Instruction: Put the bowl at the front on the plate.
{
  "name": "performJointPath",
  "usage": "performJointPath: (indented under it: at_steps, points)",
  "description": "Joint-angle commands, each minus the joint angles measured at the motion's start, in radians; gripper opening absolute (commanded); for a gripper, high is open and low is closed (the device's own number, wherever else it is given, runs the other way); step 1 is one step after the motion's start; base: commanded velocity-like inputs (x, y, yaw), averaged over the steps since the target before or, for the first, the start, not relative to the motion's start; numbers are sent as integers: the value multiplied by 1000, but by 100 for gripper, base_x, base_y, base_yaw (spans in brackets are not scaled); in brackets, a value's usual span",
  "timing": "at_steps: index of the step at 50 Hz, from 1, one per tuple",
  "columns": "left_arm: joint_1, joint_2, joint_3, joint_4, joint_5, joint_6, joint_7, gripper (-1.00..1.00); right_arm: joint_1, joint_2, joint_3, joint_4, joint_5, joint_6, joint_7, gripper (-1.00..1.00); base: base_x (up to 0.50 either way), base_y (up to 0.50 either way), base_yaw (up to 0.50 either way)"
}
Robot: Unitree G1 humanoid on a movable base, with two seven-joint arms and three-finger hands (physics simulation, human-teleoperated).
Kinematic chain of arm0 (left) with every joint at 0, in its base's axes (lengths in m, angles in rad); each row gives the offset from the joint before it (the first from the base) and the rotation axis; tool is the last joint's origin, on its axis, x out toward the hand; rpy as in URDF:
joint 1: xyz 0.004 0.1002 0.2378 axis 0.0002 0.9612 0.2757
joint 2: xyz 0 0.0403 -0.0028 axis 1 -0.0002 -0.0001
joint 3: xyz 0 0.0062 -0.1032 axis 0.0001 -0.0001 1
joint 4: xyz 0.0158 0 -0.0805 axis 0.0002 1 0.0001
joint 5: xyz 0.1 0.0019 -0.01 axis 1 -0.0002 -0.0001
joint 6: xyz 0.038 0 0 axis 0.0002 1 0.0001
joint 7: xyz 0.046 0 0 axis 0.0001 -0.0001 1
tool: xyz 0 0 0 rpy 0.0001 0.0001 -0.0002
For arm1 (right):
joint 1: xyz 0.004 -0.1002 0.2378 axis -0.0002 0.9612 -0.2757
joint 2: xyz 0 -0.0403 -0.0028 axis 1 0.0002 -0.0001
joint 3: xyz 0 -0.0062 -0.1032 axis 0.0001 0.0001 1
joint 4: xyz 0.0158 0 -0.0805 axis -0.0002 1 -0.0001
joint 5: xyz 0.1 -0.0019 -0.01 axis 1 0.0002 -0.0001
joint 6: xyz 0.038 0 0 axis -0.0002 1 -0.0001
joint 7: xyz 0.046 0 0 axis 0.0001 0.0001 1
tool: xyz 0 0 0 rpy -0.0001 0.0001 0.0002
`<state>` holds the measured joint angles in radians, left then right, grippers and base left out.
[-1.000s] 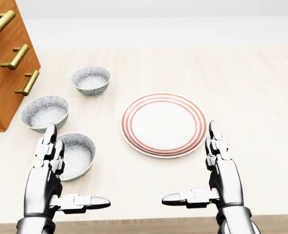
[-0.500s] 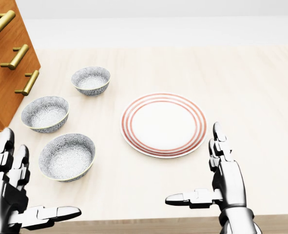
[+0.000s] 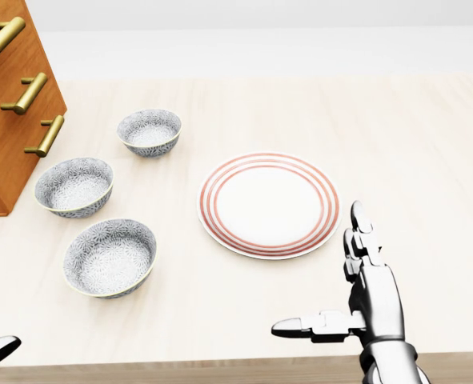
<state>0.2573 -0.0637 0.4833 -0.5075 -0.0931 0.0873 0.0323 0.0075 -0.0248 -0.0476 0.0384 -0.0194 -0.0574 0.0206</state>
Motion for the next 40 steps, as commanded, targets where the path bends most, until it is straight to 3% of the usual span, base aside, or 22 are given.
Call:
performJointPath:
  at_steps: [1,7,11,16,19,25,40]
  points:
    - [-37,5,146,38,-29,0,137,100,15,11,19,-98,-15,76,-20,100,0,0,0]
    - [-71,45,176,89,-61,0,243,100,11,11,14,-95,-11,84,-30,100,0,0,0]
    - [-113,94,166,197,-78,0,317,100,7,9,13,-82,-12,78,-32,100,0,0,0]
    - [-114,113,202,167,-115,0,380,100,6,9,12,-85,-12,81,-34,100,0,0,0]
    - [-133,134,206,223,-82,0,434,100,1,8,12,-78,-14,79,-35,100,0,0,0]
    - [-131,144,198,249,-114,0,448,100,-6,7,10,-57,-16,68,-37,100,0,0,0]
    - [-137,154,180,281,-125,0,472,100,0,6,6,-77,-18,78,-39,100,0,0,0]
